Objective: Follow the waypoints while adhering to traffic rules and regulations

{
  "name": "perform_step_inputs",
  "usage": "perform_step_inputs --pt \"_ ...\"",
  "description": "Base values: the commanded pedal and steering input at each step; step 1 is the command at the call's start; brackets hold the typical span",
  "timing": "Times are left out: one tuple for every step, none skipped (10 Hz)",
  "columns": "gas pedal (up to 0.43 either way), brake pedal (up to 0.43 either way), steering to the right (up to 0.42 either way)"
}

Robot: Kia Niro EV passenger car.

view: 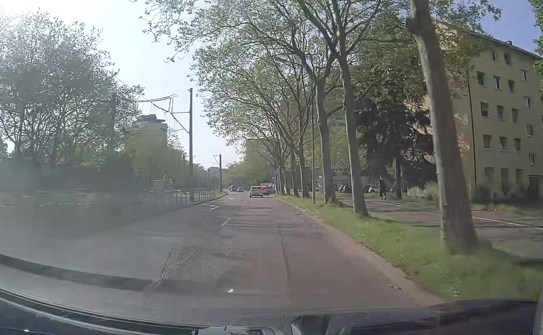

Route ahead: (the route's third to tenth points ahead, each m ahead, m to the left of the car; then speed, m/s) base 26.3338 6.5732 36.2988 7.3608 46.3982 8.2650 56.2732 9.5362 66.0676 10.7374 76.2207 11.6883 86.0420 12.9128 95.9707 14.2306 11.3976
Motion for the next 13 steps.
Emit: perform_step_inputs --pt "0.028 0.0 -0.008" --pt "0.028 0.0 -0.008" --pt "0.028 0.0 -0.01" --pt "0.028 0.0 -0.011" --pt "0.028 0.0 -0.012" --pt "0.028 0.0 -0.013" --pt "0.028 0.0 -0.015" --pt "0.028 0.0 -0.015" --pt "0.028 0.0 -0.015" --pt "0.028 0.0 -0.015" --pt "0.028 0.0 -0.015" --pt "0.028 0.0 -0.014" --pt "0.028 0.0 -0.012"
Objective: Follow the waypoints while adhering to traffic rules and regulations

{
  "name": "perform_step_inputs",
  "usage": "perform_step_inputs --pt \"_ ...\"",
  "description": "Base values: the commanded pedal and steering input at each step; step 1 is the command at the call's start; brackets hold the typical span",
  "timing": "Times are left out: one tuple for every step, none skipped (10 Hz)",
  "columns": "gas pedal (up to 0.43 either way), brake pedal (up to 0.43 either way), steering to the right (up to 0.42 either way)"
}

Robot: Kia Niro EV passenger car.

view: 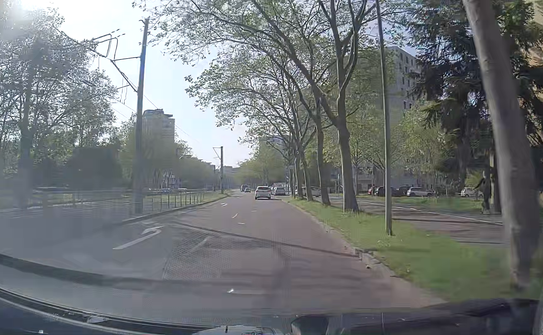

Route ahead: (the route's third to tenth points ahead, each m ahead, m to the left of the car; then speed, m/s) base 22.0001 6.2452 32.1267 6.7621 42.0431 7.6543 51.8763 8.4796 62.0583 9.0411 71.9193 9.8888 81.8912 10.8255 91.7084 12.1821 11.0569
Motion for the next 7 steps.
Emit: perform_step_inputs --pt "0.028 0.0 -0.012" --pt "0.028 0.0 -0.012" --pt "0.028 0.0 -0.012" --pt "0.02 0.0 -0.011" --pt "0.028 0.0 -0.011" --pt "0.028 0.0 -0.011" --pt "0.028 0.0 -0.009"
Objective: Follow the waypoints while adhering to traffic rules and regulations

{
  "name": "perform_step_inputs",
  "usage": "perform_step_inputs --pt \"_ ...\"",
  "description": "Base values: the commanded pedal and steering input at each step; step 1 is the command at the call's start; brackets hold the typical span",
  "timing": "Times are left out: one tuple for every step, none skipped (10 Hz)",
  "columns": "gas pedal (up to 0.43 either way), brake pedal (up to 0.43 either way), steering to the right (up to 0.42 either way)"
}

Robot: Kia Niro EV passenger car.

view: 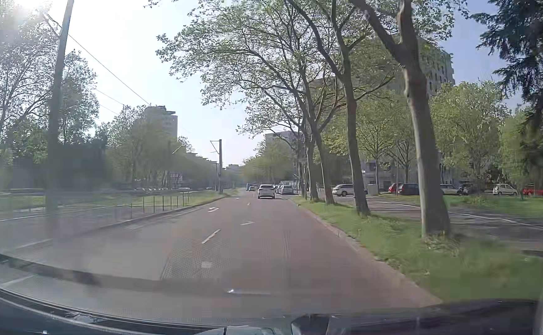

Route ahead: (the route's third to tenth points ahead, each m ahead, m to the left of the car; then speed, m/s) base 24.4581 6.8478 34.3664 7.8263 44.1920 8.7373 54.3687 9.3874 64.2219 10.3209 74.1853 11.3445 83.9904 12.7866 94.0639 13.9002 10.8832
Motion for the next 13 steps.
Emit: perform_step_inputs --pt "0.028 0.0 -0.009" --pt "0.028 0.0 -0.009" --pt "0.028 0.0 -0.009" --pt "0.028 0.0 -0.009" --pt "0.028 0.0 -0.008" --pt "0.028 0.0 -0.007" --pt "0.028 0.0 -0.007" --pt "0.028 0.0 -0.007" --pt "0.028 0.0 -0.008" --pt "0.02 0.0 -0.008" --pt "0.02 0.0 -0.008" --pt "0.02 0.0 -0.008" --pt "0.02 0.0 -0.009"
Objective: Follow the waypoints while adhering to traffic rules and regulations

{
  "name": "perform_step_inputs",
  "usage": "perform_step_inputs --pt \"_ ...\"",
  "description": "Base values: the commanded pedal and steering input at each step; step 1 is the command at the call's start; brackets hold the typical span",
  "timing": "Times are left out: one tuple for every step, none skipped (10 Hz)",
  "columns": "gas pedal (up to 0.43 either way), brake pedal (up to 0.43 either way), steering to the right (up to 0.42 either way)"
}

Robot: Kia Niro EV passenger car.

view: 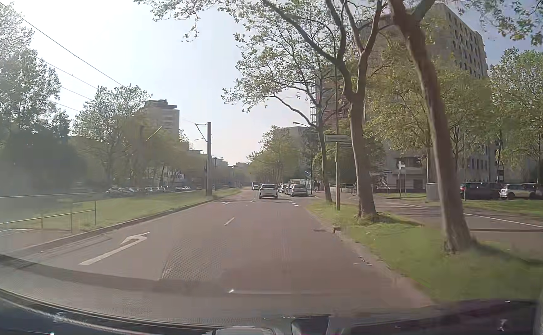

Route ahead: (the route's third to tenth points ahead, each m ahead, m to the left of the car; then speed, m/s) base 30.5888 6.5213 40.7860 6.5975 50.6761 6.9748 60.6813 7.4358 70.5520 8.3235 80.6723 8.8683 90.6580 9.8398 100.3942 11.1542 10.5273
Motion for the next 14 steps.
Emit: perform_step_inputs --pt "0.02 0.0 -0.009" --pt "0.02 0.0 -0.009" --pt "0.02 0.0 -0.009" --pt "0.028 0.0 -0.008" --pt "0.028 0.0 -0.008" --pt "0.039 0.0 -0.008" --pt "0.047 0.0 -0.008" --pt "0.047 0.0 -0.008" --pt "0.059 0.0 -0.007" --pt "0.059 0.0 -0.005" --pt "0.059 0.0 -0.004" --pt "0.059 0.0 -0.004" --pt "0.059 0.0 -0.003" --pt "0.059 0.0 -0.003"
